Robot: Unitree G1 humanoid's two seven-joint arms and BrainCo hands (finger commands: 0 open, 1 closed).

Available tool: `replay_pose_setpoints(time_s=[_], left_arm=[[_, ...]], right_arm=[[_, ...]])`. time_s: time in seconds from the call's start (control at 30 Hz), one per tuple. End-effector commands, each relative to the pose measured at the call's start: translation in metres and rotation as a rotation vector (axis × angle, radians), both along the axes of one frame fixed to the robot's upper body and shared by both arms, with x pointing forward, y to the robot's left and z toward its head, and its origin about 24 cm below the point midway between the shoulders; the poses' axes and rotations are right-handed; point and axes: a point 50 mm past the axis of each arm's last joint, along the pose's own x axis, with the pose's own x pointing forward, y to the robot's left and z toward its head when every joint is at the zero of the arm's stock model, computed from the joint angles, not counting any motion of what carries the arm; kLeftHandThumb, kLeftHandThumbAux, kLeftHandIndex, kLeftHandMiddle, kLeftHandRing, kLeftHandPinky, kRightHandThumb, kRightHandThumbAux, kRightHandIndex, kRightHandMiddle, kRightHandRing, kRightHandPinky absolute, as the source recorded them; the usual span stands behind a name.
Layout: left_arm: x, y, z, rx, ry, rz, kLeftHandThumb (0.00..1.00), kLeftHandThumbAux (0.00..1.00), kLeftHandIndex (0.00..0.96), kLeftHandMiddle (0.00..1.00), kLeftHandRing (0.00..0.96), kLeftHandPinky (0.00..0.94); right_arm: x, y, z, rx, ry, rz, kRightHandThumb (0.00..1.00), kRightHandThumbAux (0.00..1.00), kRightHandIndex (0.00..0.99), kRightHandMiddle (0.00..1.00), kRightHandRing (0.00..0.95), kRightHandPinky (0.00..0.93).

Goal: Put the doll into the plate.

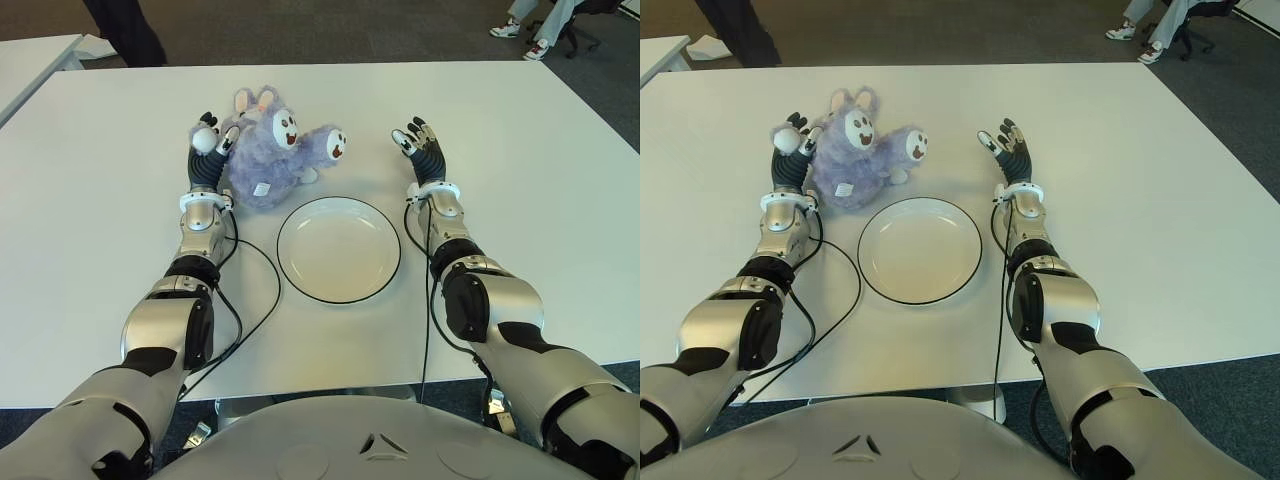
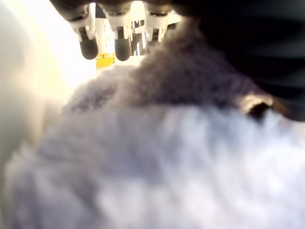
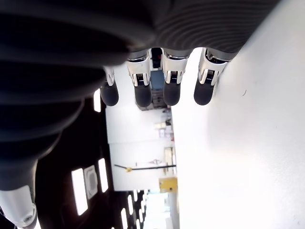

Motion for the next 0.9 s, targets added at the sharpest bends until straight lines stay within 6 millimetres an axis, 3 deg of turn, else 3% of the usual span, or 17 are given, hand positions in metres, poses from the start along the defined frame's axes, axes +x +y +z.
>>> replay_pose_setpoints(time_s=[0.03,0.67,0.9], left_arm=[[-0.0302,-0.0009,-0.0433,-0.012,0.152,0.015,0.000,0.483,0.000,0.095,0.077,0.045],[-0.0304,0.0025,-0.0428,0.006,0.154,0.019,0.000,0.472,0.000,0.077,0.051,0.000],[-0.0306,0.0040,-0.0427,0.006,0.153,0.019,0.000,0.476,0.000,0.080,0.058,0.023]], right_arm=[[-0.0203,0.0009,-0.0385,0.026,0.152,-0.010,0.067,0.605,0.023,0.064,0.049,0.040],[-0.0211,0.0013,-0.0397,0.031,0.155,-0.017,0.073,0.610,0.023,0.066,0.051,0.040],[-0.0218,0.0004,-0.0405,0.035,0.157,-0.021,0.073,0.611,0.020,0.064,0.049,0.036]])
